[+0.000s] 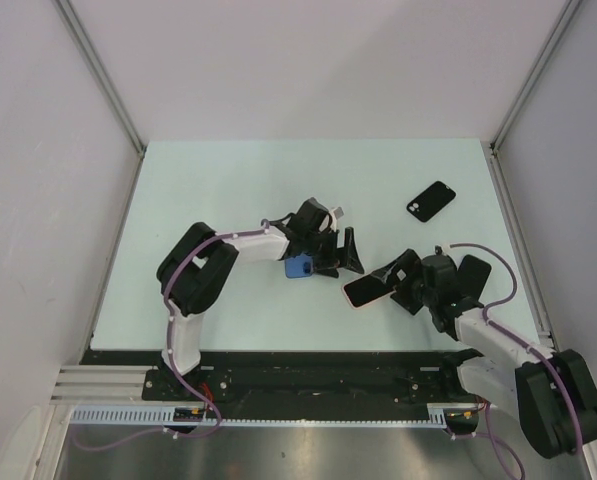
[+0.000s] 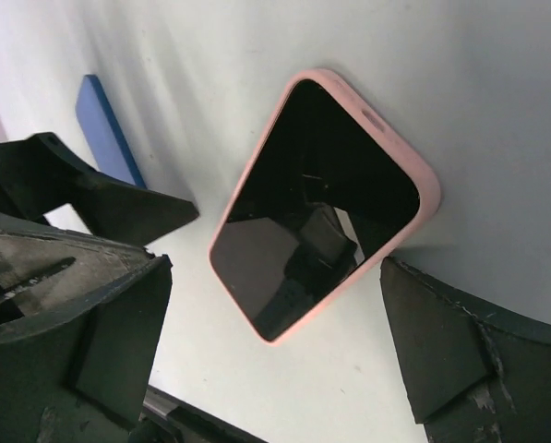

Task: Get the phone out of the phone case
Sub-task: Pick up the phone at the center of the board.

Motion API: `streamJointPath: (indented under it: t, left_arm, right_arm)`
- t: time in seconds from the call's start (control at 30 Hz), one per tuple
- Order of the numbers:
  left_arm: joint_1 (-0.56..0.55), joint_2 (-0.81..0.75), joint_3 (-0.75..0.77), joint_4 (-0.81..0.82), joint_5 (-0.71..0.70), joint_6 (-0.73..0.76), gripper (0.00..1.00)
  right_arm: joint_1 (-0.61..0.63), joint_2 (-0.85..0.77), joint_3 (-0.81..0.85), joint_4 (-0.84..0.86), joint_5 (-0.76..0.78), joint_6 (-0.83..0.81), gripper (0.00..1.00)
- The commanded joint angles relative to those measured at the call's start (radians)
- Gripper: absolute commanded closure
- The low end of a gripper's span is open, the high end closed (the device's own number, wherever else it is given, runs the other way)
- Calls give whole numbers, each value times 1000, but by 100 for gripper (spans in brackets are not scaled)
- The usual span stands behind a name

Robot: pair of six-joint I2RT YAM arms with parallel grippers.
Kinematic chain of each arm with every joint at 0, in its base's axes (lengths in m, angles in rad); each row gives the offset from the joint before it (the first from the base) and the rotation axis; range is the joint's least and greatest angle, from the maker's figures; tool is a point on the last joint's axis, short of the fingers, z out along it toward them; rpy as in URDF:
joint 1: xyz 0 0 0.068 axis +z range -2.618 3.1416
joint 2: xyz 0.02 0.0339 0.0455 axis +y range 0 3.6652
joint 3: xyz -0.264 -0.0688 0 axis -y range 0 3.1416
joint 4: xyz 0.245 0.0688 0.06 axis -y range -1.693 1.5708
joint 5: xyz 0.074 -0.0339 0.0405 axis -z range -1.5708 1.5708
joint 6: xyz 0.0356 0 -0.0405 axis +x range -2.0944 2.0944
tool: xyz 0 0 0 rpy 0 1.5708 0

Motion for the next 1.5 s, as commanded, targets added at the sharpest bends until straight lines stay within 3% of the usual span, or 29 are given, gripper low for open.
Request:
streamJointPath:
  t: [0.0,0.17,0.33,0.43,0.57,0.7,0.9,1.2,1.47]
  left_arm:
    - [-4,23,27,67,52,-37,7]
    - [-5,21,-19,156,94,-80,7]
    - [-5,2,-39,179,119,-88,7]
    - [-7,-9,-47,181,122,-88,7]
    - [-7,-17,-34,124,88,-66,8]
    - [-8,-20,-24,93,78,-60,8]
    - [-11,-12,-20,110,107,-78,8]
    - [-10,-23,-53,156,105,-104,8]
    - [-8,-12,-53,171,125,-111,9]
  right_arm:
    - [5,75,-8,256,-37,48,0]
    - [7,95,-10,390,-71,77,0]
    - [-62,71,-33,409,-151,83,1]
    - [-123,8,-42,338,-171,62,0]
    - [-177,-90,-42,125,-168,1,0]
    - [-174,-135,-85,83,-165,16,0]
    - [-64,-34,-151,283,-126,137,0]
    - [-10,248,-171,798,-183,254,1]
    - [24,239,-162,1002,-126,303,1]
